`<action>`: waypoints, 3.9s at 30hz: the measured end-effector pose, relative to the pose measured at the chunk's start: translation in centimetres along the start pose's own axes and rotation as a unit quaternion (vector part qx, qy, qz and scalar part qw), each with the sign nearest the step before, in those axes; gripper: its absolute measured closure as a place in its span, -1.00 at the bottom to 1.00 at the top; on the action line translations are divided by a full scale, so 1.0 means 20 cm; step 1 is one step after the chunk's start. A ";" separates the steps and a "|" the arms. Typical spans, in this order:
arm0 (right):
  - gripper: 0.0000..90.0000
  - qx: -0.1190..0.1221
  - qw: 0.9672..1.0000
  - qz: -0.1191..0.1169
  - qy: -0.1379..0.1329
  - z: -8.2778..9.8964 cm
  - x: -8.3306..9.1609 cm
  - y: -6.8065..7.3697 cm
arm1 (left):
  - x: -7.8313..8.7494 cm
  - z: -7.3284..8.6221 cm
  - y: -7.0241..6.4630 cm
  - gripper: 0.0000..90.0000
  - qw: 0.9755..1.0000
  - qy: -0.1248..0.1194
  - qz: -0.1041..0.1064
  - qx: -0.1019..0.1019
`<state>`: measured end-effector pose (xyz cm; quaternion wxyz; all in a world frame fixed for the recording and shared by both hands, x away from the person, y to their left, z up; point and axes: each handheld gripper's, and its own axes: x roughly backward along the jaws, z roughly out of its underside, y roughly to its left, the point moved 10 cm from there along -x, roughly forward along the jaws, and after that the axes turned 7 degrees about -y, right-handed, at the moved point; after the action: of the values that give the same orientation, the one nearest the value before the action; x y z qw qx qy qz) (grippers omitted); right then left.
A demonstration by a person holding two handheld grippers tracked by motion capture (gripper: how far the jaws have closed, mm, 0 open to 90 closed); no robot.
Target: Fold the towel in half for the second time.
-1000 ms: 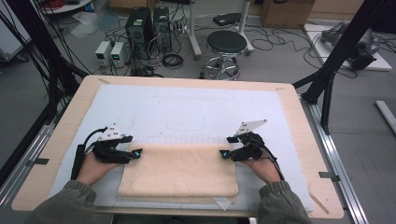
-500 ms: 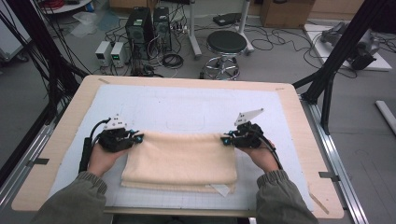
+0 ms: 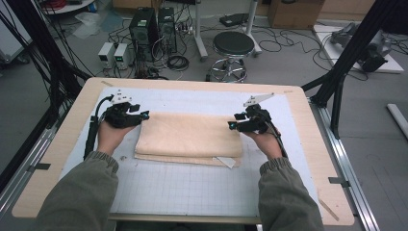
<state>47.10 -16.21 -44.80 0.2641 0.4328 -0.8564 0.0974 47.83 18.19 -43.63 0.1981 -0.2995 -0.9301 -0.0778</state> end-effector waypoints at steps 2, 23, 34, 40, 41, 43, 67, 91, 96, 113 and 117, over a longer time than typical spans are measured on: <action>0.07 -0.002 1.000 -0.011 0.000 0.04 0.02 0.03 | 0.04 0.04 -0.03 0.10 1.000 -0.008 0.012 -0.003; 0.01 0.058 0.996 -0.059 0.019 0.28 0.11 0.36 | 0.24 0.36 -0.33 -0.01 0.991 0.009 0.104 -0.079; 0.84 0.074 0.995 -0.059 0.022 0.34 0.05 0.34 | 0.20 0.39 -0.32 0.83 0.989 0.029 0.099 -0.102; 0.87 0.089 0.995 -0.053 -0.006 0.20 0.12 0.35 | 0.26 0.29 -0.30 0.85 0.992 -0.002 0.081 -0.102; 0.87 0.092 0.994 -0.053 -0.010 0.18 0.14 0.36 | 0.27 0.27 -0.30 0.85 0.992 -0.004 0.080 -0.102; 0.87 0.097 0.994 -0.055 -0.013 0.16 0.17 0.38 | 0.30 0.25 -0.31 0.85 0.991 -0.008 0.083 -0.104; 0.44 0.054 0.995 -0.080 0.024 0.38 0.09 0.43 | 0.26 0.44 -0.34 0.39 0.991 0.038 0.093 -0.084; -0.21 -0.016 1.000 0.003 -0.019 0.33 0.08 0.27 | 0.29 0.42 -0.29 -0.16 0.997 0.019 0.065 -0.021; -0.21 -0.016 1.000 0.014 -0.003 0.35 0.07 0.26 | 0.28 0.46 -0.29 -0.16 0.997 0.038 0.067 -0.011; -0.14 -0.027 0.999 -0.012 0.017 0.35 -0.01 0.21 | 0.26 0.50 -0.33 -0.02 0.994 0.058 0.093 -0.001; -0.19 -0.029 0.999 -0.010 0.009 0.33 0.00 0.22 | 0.27 0.48 -0.32 -0.05 0.995 0.048 0.086 -0.011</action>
<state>41.19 -16.26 -50.05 0.2853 0.4330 -0.8519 0.0739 36.88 18.36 -50.32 0.2454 -0.3763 -0.8894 -0.0848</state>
